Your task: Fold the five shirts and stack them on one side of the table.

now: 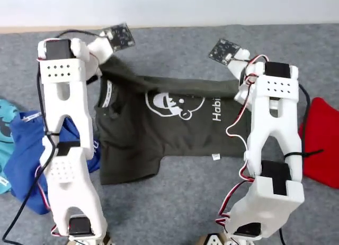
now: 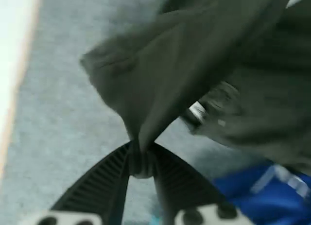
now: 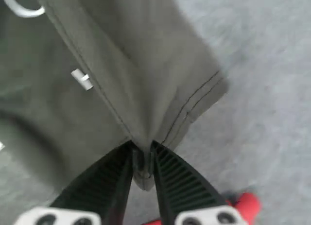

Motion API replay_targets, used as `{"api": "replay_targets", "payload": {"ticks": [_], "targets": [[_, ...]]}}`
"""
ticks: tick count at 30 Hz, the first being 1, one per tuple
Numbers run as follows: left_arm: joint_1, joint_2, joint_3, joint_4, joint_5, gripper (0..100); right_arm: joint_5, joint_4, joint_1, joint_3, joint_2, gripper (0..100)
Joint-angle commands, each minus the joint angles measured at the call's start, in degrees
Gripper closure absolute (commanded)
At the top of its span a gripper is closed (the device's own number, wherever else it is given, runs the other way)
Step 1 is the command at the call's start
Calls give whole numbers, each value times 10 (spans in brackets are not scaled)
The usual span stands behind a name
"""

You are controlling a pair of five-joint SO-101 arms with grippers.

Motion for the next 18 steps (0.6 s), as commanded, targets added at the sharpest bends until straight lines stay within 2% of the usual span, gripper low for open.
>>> {"api": "replay_targets", "payload": {"ticks": [1, 8, 18], "targets": [[4, -125, 153, 17, -10, 995, -25, 46, 0, -33, -37, 987], [18, -294, 424, 16, -11, 995, -56, 153, 2, -34, -37, 987], [17, -436, 670, 16, -45, 995, -42, 223, 51, -33, -36, 987]]}}
